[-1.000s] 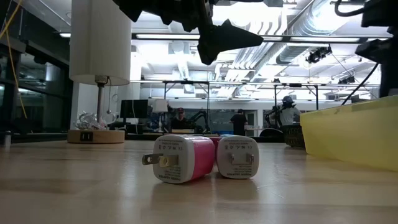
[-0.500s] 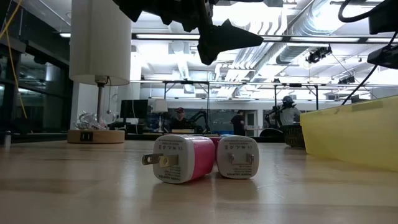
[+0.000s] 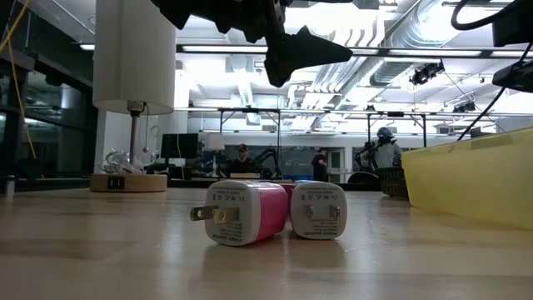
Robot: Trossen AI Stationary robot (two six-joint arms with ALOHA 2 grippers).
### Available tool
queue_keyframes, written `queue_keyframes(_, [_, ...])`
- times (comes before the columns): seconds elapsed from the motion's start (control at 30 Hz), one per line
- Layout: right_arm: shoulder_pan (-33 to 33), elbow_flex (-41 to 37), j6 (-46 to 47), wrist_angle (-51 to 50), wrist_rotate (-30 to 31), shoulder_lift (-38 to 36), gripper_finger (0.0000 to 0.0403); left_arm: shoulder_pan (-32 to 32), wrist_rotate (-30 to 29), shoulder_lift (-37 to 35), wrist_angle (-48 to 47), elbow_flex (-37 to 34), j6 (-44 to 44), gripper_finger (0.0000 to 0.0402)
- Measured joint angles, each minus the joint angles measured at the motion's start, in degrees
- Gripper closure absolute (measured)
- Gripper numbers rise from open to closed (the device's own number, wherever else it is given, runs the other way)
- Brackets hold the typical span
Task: Pick & Place Office items
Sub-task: Put the blue charger adapter into the yellow bin, then put the bottom red charger adapter into the yellow bin
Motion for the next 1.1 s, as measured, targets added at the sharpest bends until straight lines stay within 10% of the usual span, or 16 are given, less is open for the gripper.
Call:
queue_keyframes(0.57, [-0.7,0.0,-11.0,4.3,5.8,0.0,0.0261,0.0,0.0,0.0,0.0,0.0,0.2,0.0115])
queue_keyframes(1.1, [-8.4,0.0,-31.9,32.4,6.1,0.0,0.0261,0.0,0.0,0.0,-1.9,0.0,0.1,0.0115])
